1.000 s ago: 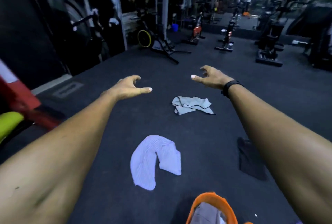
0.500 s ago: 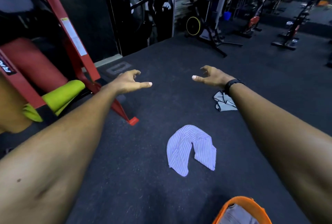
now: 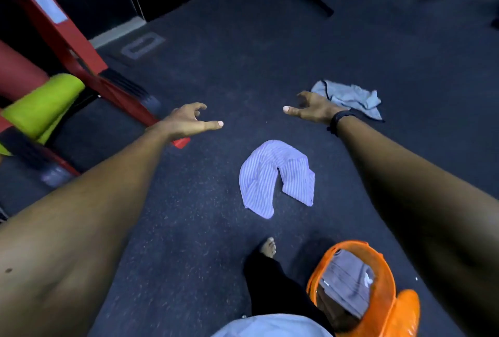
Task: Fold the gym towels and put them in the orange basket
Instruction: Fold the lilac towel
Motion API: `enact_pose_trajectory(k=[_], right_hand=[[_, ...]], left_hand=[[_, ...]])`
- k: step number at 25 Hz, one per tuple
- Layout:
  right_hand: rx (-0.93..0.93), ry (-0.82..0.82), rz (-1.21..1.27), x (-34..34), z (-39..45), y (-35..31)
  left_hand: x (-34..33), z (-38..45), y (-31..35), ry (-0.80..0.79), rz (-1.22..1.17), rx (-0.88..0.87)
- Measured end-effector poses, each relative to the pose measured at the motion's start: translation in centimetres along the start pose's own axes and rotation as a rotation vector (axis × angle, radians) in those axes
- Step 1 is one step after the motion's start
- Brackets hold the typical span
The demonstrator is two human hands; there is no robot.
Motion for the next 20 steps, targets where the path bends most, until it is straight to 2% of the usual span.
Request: enact_pose_trajectory(k=[6, 13, 16, 20], right_hand=[[-0.211, -0.115, 0.008, -4.7, 10.2, 5.8], [-0.355, -0.118, 0.027, -10.4, 19.9, 8.6], [-0.434, -0.094, 0.091, -15.2, 25.1, 11.0], [-0.499, -0.141, 0.093, -25.3, 33.3, 16.3]], left_hand=[[-6.3, 10.5, -3.2, -0.178, -0.005, 0.077], [-11.0, 23.6, -8.9, -0.334, -0.033, 0.038], [-14.7, 29.2, -13.6, -0.407, -0.019, 0.024], [-23.3, 35.6, -23.5, -0.495, 0.023, 0.052]])
Point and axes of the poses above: each hand's wrist, its own z-axis towards the middle knuckle, its own x-axis out of the back of the hand, y = z × x, the point moved 1 cm from there along z, towards the middle knuckle, and after that the axes turned 13 degrees about -x, right-handed, at the moved point
